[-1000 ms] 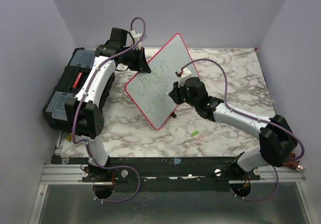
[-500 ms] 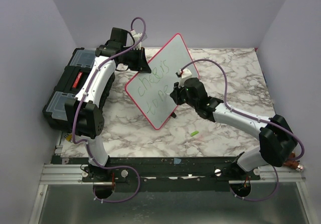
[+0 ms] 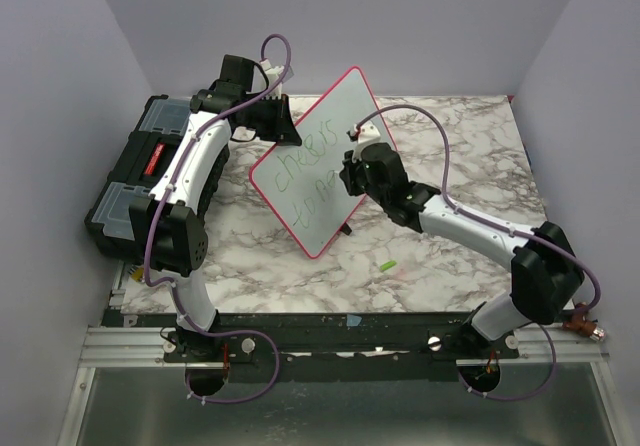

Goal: Write a sentence on the whiteboard

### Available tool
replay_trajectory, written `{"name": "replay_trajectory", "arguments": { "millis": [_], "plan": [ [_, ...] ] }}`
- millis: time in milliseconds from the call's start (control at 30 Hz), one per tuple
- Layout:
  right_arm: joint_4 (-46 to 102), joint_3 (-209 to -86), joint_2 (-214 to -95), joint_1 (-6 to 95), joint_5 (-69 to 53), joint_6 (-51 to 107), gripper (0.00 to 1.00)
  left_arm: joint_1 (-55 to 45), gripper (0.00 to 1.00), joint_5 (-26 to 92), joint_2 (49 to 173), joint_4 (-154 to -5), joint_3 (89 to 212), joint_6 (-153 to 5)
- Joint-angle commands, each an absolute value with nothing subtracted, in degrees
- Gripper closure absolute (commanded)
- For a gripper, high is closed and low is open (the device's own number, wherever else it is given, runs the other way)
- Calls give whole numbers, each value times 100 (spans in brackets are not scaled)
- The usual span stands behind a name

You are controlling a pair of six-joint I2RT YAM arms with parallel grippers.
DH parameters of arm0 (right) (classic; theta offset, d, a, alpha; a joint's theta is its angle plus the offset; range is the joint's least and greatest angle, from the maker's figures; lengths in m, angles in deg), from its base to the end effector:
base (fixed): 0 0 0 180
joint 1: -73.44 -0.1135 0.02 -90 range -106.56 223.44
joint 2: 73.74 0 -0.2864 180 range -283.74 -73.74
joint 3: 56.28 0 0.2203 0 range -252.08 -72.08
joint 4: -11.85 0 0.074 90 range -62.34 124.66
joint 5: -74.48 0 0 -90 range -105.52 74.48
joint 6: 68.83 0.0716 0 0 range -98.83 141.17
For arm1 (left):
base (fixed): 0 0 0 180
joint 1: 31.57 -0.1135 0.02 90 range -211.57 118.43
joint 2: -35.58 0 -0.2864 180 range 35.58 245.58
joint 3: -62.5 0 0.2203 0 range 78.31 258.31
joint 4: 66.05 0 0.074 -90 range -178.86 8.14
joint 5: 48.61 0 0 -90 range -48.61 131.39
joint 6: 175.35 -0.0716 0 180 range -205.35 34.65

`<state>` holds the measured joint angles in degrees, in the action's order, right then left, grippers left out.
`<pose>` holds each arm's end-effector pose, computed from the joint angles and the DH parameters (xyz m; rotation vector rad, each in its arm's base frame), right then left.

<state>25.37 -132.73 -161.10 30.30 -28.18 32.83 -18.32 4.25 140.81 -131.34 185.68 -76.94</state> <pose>0.2691 0.2307 0.2984 -0.4056 1.9666 0.3964 0.3732 -0.1323 0.3613 0.4097 2.3489 -0.9535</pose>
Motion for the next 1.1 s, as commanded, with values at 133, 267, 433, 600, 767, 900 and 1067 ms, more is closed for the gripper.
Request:
{"name": "replay_trajectory", "arguments": {
  "millis": [133, 267, 433, 600, 767, 900, 1067],
  "plan": [
    [2968, -13822, -16122, 2997, -3142, 3074, 100, -1786, 100, 820, 13988, -13041, 18633, -8082],
    [3118, -13763, -15798, 3004, -3167, 3134, 99, -1786, 100, 814, 13991, -13040, 18641, -8079],
    [3065, -13549, -15551, 3001, -3312, 3161, 99, -1786, 100, 774, 14005, -13033, 18616, -8086],
    [2972, -13493, -15655, 3001, -3201, 3207, 99, -1794, 100, 745, 13968, -13029, 18562, -8095],
    [2825, -13590, -15883, 2998, -3028, 3268, 99, -1795, 100, 616, 13977, -13004, 18553, -8066],
    [2625, -13699, -16050, 3004, -3066, 3293, 99, -1795, 100, 582, 13979, -13004, 18576, -8068],
    [2516, -13806, -16243, 3029, -2996, 3368, 99, -1812, 100, 606, 13991, -13038, 18530, -8093]
  ]
}}
